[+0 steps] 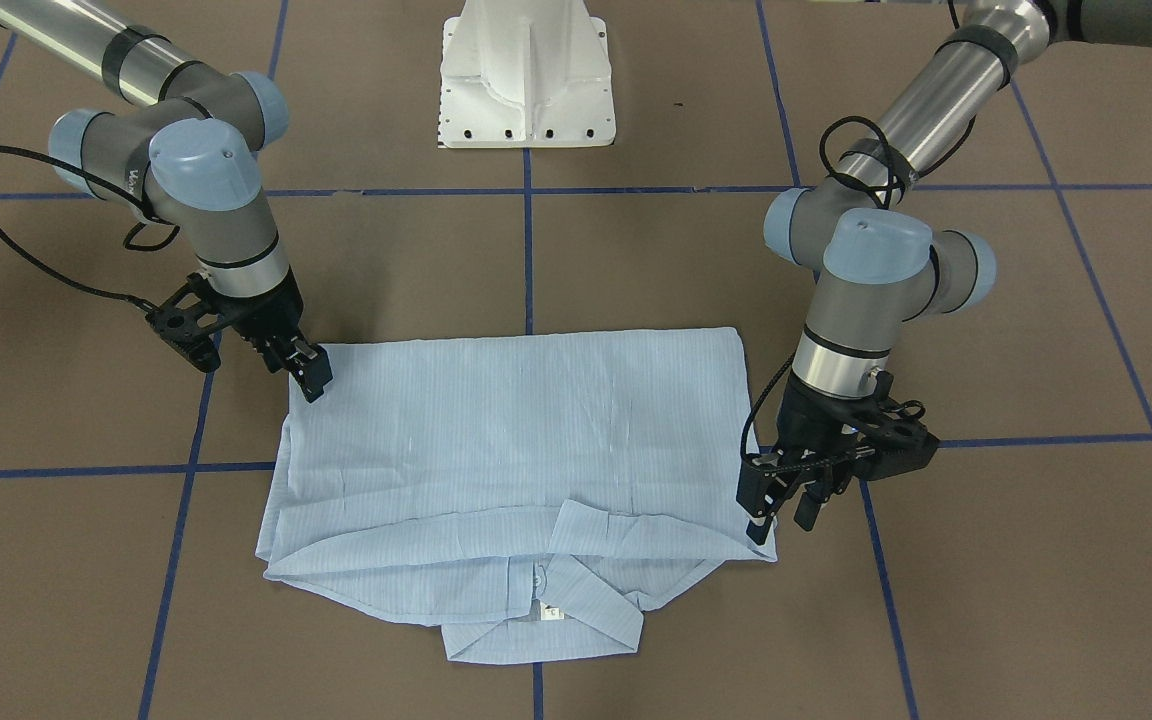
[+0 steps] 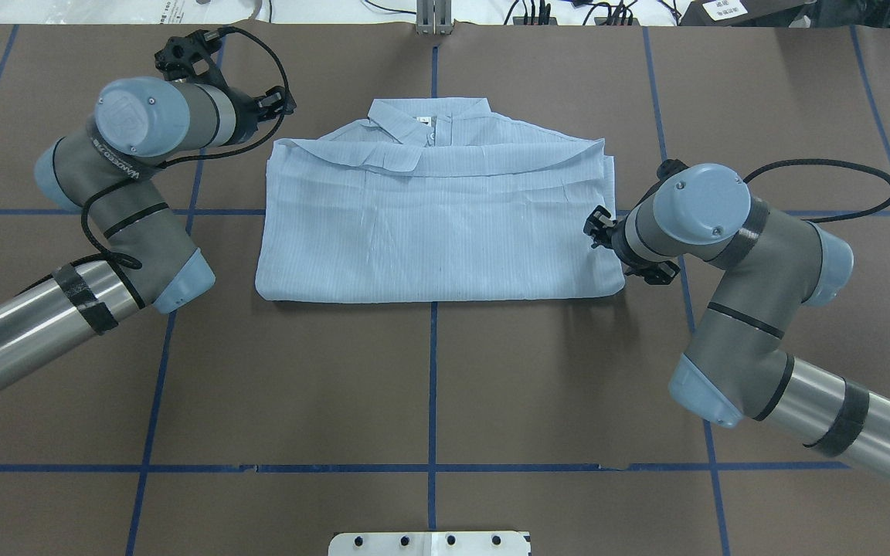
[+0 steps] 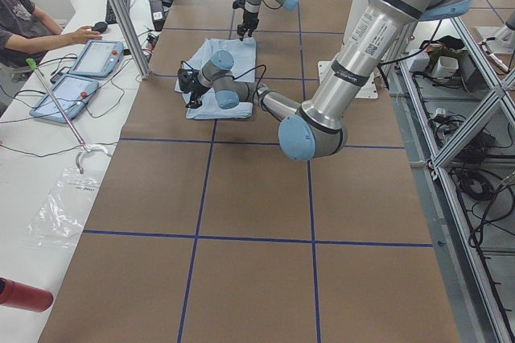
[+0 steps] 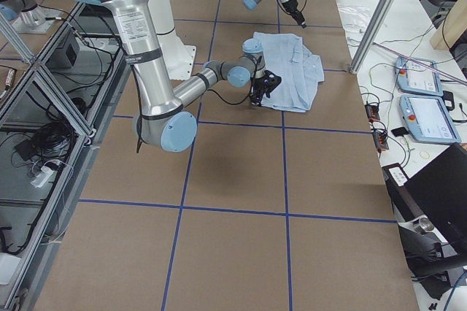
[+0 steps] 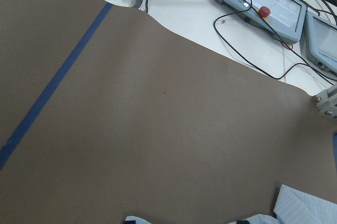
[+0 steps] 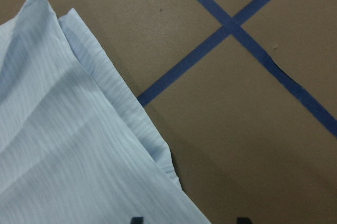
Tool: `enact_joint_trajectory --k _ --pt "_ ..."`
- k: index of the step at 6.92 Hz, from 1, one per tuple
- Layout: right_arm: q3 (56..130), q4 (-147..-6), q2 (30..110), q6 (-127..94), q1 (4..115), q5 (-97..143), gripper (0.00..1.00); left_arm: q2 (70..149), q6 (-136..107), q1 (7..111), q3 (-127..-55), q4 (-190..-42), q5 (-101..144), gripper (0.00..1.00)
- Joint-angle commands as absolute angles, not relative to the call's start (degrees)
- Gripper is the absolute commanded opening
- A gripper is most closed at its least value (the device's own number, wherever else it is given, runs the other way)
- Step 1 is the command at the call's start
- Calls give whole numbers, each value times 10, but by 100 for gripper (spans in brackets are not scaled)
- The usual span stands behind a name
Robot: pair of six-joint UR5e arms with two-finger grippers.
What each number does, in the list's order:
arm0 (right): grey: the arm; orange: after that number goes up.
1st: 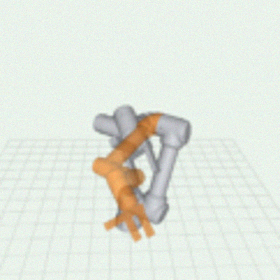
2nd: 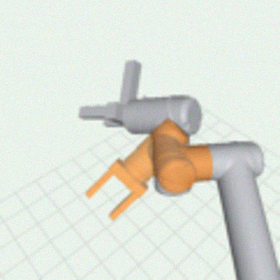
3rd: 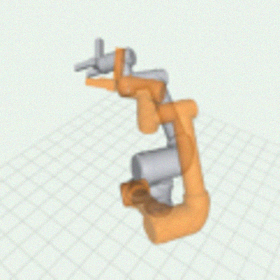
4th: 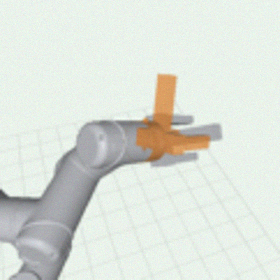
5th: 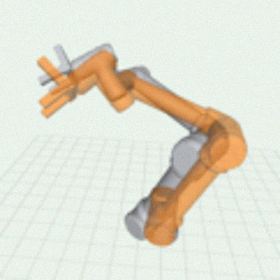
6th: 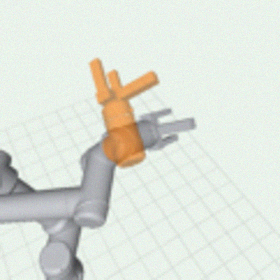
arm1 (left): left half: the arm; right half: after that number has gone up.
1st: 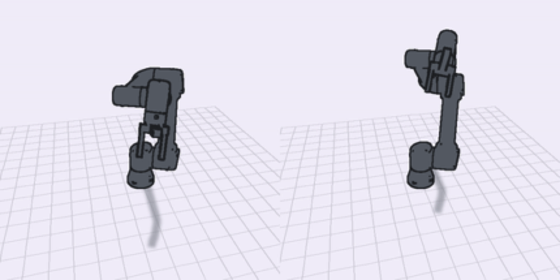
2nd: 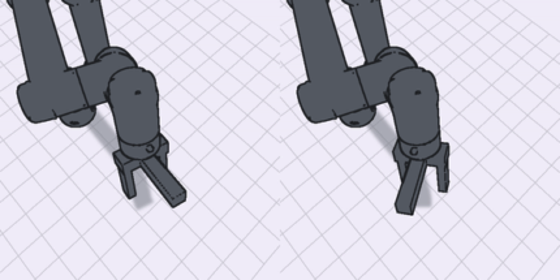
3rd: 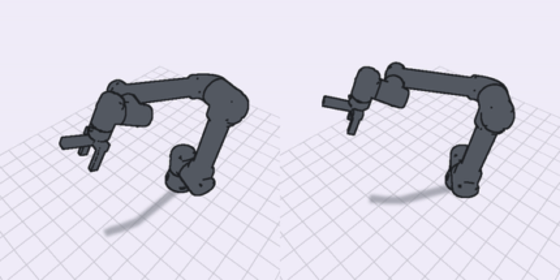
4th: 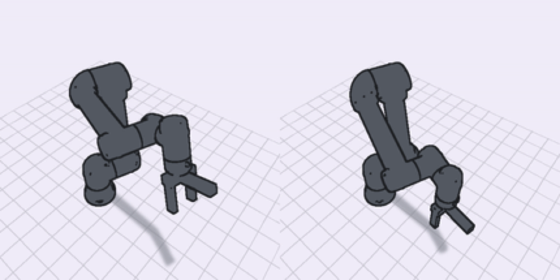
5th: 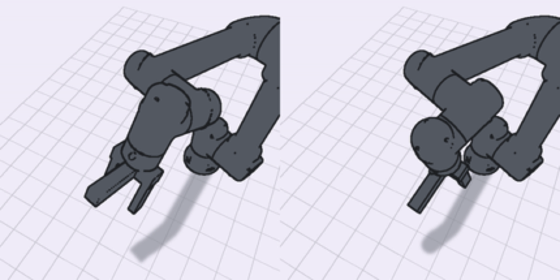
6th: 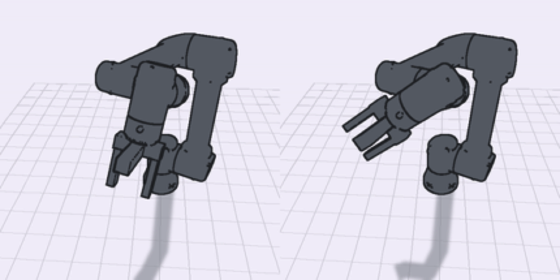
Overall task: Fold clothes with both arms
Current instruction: 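Move the right gripper down to the folded shirt's side edge and grasp it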
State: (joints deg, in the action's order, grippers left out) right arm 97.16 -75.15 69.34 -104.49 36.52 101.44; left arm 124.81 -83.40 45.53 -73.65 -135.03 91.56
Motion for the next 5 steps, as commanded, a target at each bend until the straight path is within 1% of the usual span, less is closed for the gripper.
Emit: enact_joint_trajectory --k 1,2,4,5 --pt "973 -751 696 -1045 358 1014 40 1248 -835 455 -737 -1350 915 70" --pt "988 -751 703 -1045 353 1015 0 1248 -836 455 -737 -1350 915 70" --pt "1036 -751 745 -1045 338 1015 0 1249 -838 455 -737 -1350 916 70" --pt "1050 -753 753 -1045 321 1018 0 1250 -838 454 -737 -1350 916 70"
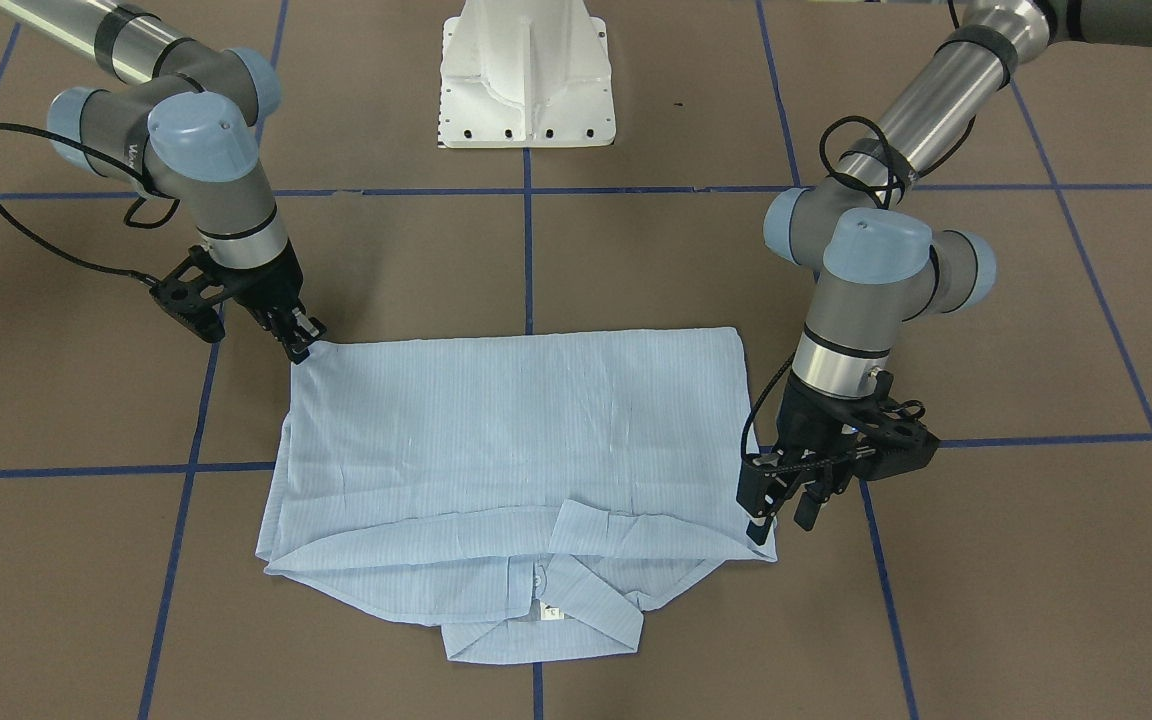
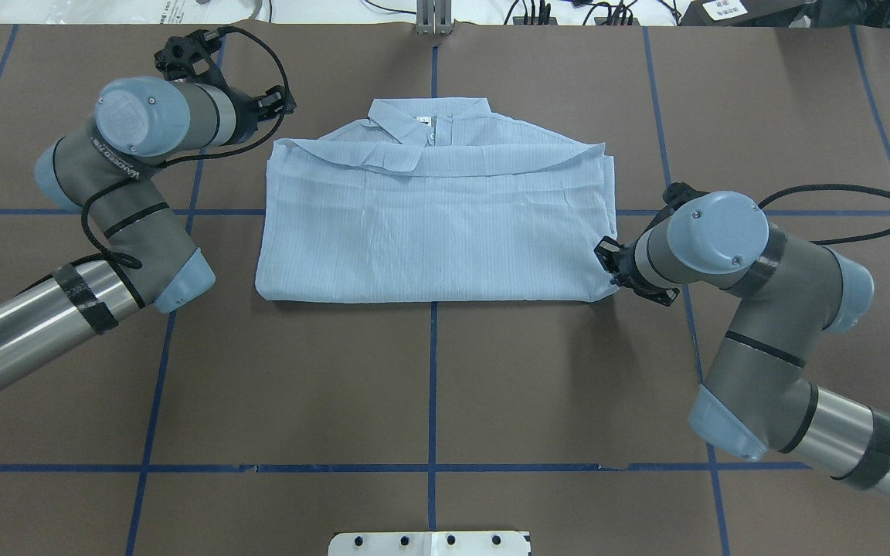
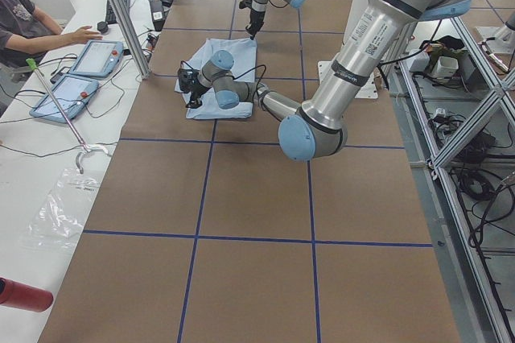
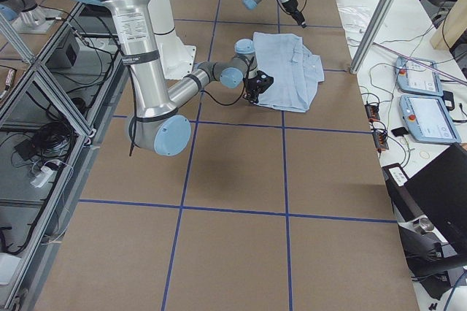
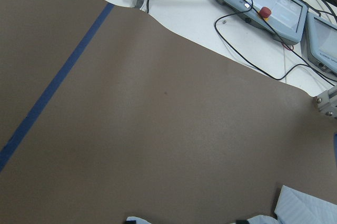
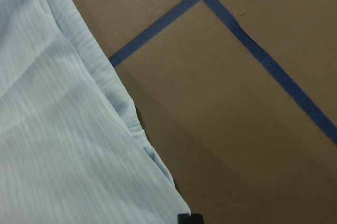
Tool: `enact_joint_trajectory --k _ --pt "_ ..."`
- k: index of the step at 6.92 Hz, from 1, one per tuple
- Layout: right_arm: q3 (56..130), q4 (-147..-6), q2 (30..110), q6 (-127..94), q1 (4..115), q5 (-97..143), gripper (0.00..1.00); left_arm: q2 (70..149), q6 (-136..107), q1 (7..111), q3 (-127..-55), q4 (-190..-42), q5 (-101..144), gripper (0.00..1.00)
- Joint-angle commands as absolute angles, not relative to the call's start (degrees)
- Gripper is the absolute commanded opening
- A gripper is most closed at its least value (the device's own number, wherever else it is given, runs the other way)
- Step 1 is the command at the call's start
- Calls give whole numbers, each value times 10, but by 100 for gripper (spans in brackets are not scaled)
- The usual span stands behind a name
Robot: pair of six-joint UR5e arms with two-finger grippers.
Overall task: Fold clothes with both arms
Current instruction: 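Move the right gripper down to the folded shirt's side edge and grasp it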
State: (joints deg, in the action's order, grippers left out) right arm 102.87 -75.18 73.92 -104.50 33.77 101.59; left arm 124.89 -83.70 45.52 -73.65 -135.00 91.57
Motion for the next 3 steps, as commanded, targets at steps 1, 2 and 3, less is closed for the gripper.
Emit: enact_joint_trajectory --k 1,2,3 --pt "1096 -761 764 -1062 312 1022 0 1250 -838 454 -737 -1351 917 70" --pt "1156 -765 802 -1092 266 1016 0 1252 -840 454 -737 -1352 916 70" --pt "1184 -799 811 -1125 205 991 0 1251 -840 454 -737 -1352 917 70"
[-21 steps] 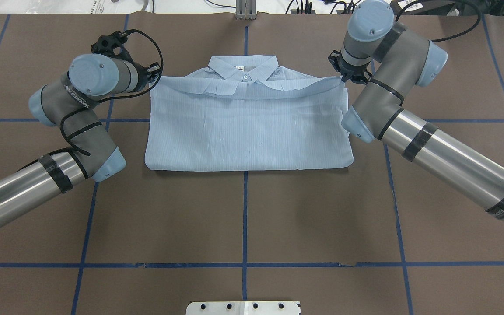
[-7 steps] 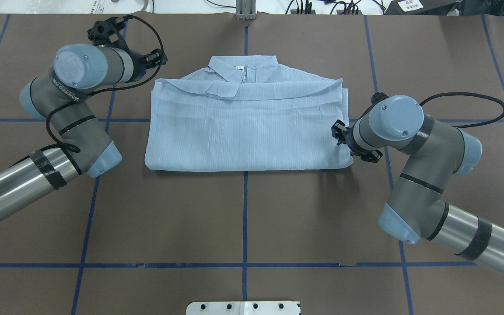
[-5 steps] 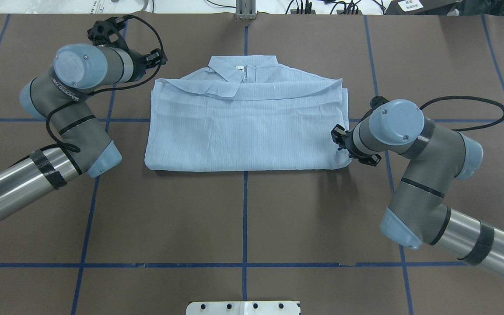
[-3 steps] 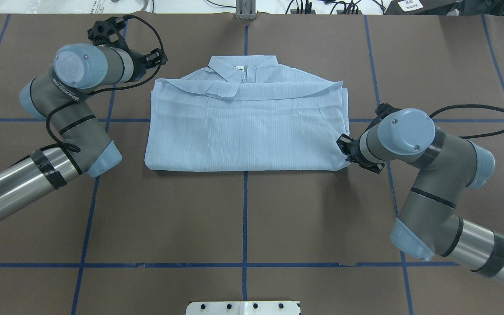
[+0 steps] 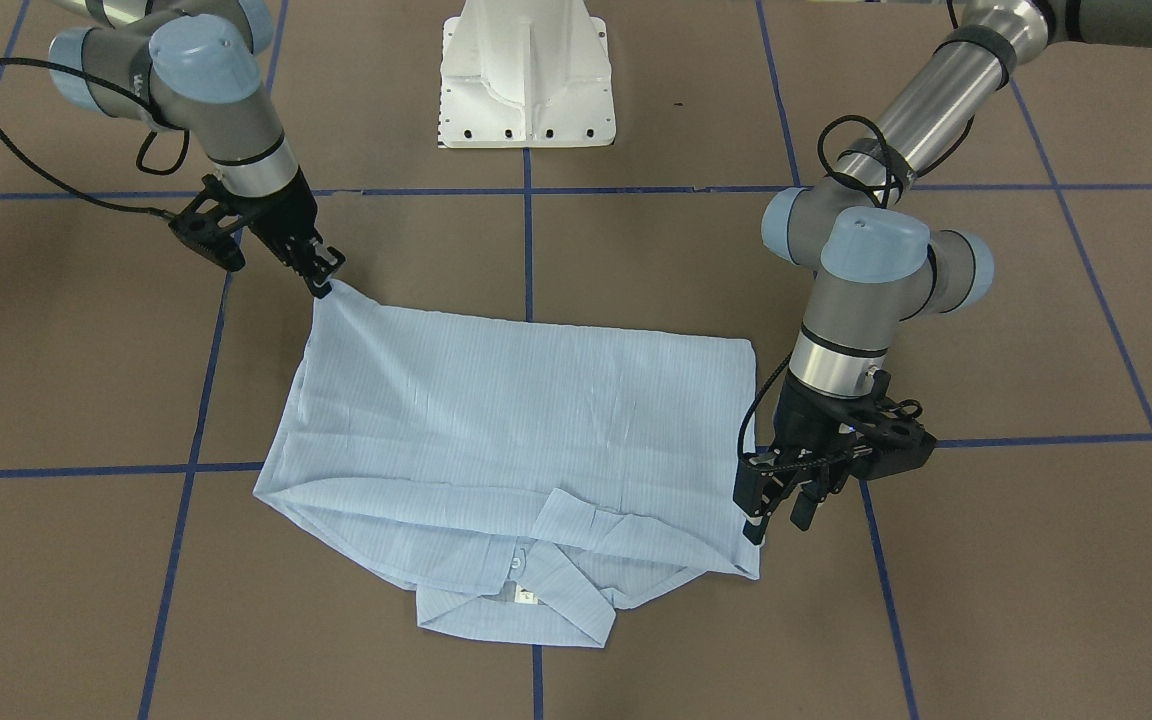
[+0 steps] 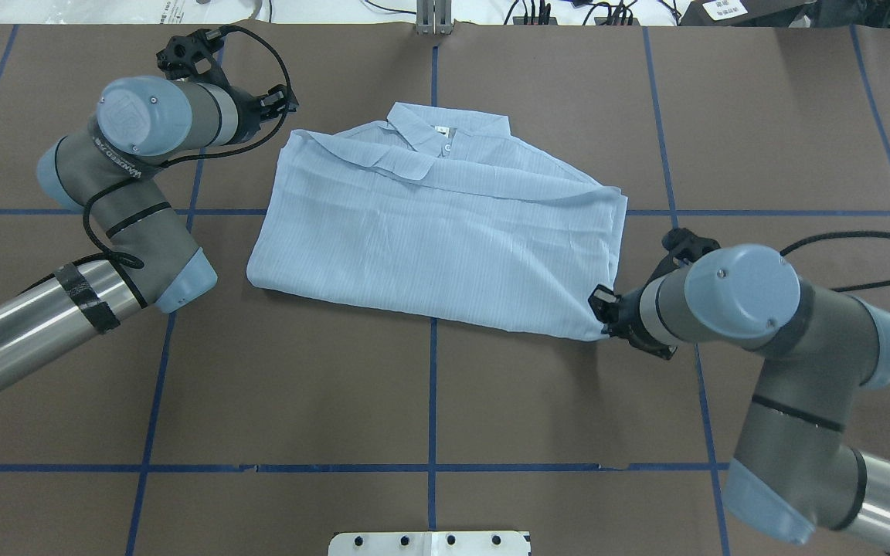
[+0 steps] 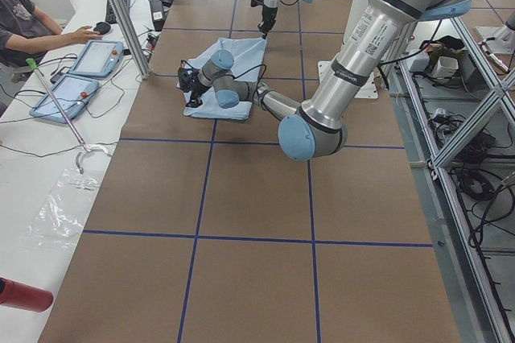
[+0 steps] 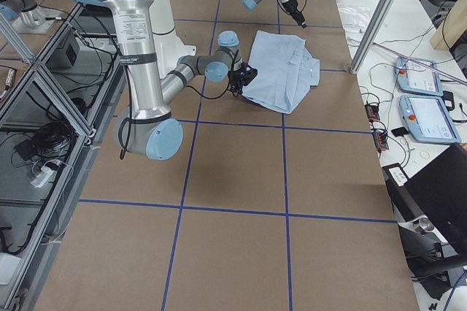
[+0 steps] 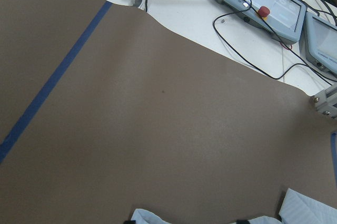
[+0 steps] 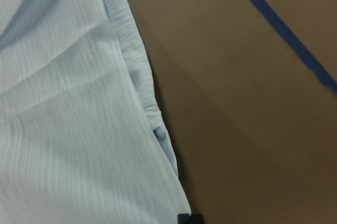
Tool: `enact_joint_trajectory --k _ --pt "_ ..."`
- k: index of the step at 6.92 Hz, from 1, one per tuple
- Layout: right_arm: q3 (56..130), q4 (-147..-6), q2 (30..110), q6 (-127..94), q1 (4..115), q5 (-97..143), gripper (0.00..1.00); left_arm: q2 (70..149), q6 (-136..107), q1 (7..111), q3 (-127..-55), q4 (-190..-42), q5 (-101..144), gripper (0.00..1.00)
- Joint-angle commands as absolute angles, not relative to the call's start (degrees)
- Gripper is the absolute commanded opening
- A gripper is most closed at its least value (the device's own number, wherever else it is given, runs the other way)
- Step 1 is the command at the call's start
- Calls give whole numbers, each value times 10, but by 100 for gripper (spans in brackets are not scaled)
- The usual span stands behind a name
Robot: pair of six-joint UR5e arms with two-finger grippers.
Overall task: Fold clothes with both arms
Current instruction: 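Move the right gripper down to the folded shirt's side edge and grasp it, then drag the shirt edge with the right gripper toward the robot, rotating the shirt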
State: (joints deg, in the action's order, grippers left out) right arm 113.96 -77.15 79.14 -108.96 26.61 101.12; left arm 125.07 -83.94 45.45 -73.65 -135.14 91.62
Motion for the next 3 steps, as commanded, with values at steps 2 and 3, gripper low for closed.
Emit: enact_joint_trajectory --k 2,3 --pt "1278 -923 816 -1138 93 997 0 1247 -840 455 -774 -1349 918 70" --pt "1292 -964 818 -1149 15 999 0 1232 -841 454 -808 -1348 954 70"
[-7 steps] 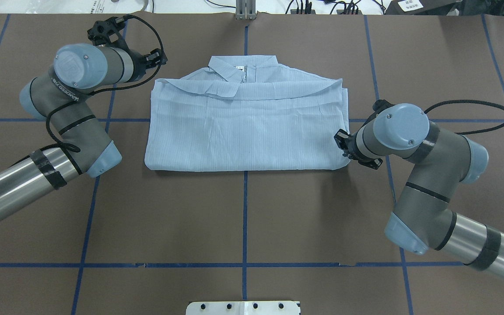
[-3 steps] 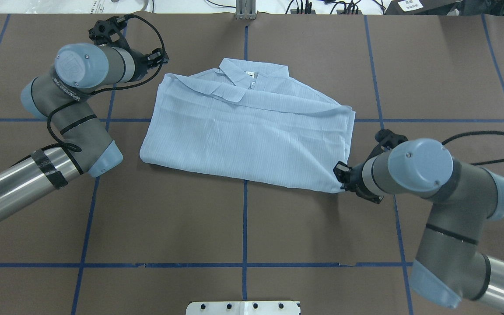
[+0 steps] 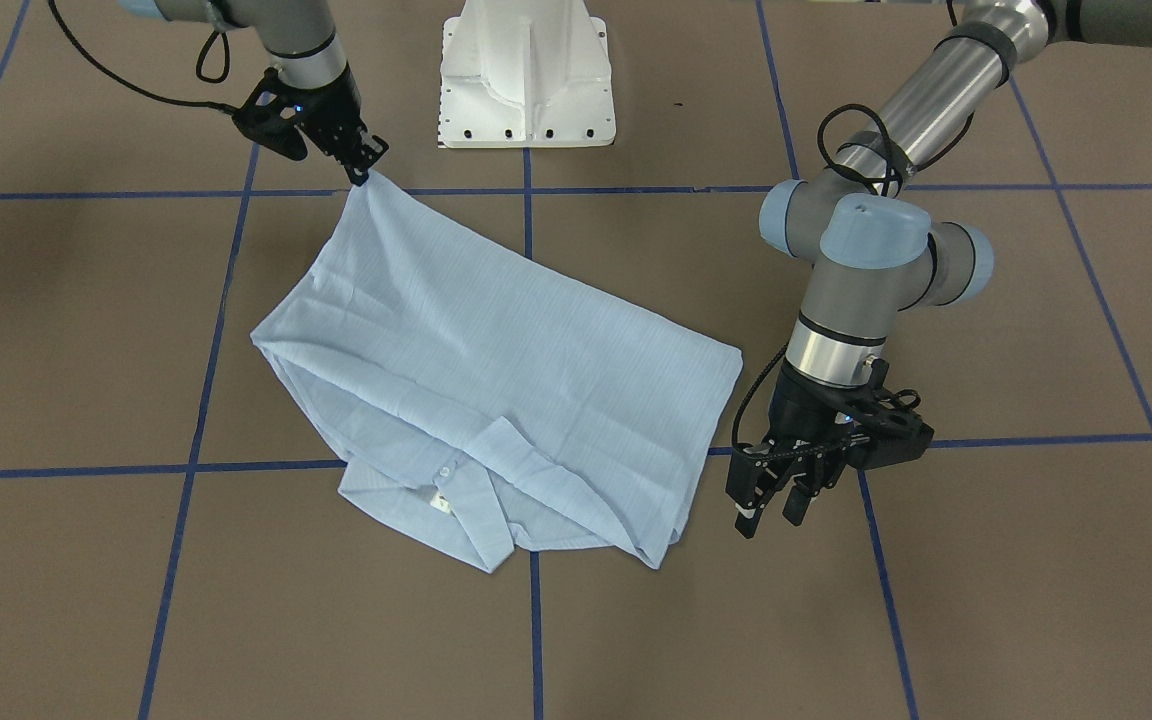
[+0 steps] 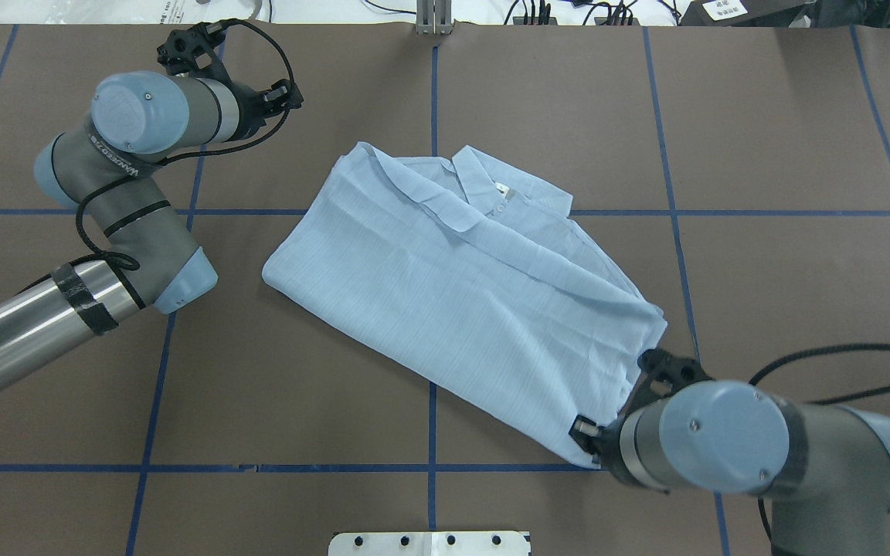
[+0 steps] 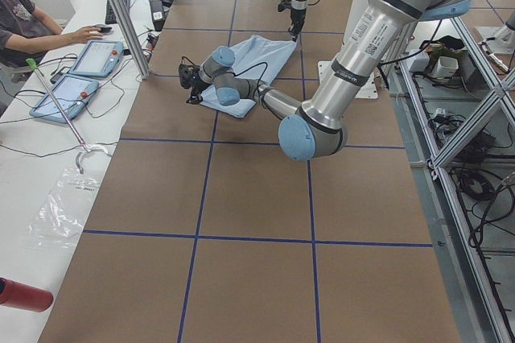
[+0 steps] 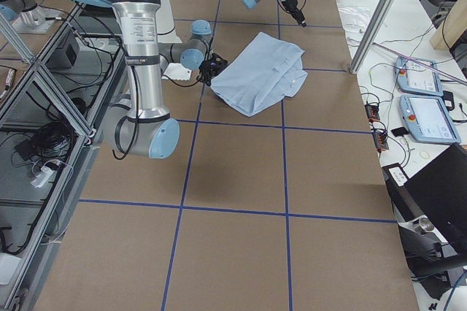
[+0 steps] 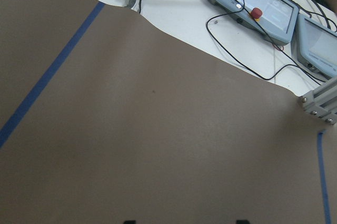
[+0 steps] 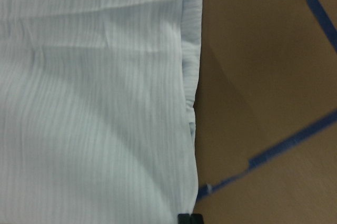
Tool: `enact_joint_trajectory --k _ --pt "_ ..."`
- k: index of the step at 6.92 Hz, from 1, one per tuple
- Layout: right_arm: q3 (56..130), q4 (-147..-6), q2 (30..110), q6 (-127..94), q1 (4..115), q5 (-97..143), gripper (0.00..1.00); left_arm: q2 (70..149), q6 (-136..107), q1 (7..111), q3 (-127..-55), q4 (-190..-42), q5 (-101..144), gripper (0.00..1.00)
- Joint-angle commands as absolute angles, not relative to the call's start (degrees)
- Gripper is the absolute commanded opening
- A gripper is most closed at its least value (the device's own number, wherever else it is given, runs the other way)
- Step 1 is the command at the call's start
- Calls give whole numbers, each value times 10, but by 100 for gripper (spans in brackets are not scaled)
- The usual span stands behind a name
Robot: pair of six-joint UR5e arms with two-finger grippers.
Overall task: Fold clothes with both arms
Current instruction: 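Drag the shirt edge with the right gripper toward the robot, rotating the shirt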
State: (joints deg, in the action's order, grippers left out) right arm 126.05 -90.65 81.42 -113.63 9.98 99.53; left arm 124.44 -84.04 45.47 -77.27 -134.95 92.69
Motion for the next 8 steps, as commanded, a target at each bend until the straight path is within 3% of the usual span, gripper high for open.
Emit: enact_joint_trajectory --k 1,2,3,5,8 --pt "1294 -966 818 -1185 -41 998 0 1202 -842 454 -856 -1348 1003 70" --pt "1295 -966 818 -1218 -97 983 41 1186 -879 448 -890 -1347 1023 70" --pt "1295 -967 820 -1247 -123 950 99 1183 -912 434 -907 -1347 1032 70" --pt "1308 -967 818 -1259 -87 950 100 1133 -951 391 -969 -1343 1029 72" --pt "1287 -961 796 -1191 115 957 100 1074 -1014 298 -1038 -1275 968 75"
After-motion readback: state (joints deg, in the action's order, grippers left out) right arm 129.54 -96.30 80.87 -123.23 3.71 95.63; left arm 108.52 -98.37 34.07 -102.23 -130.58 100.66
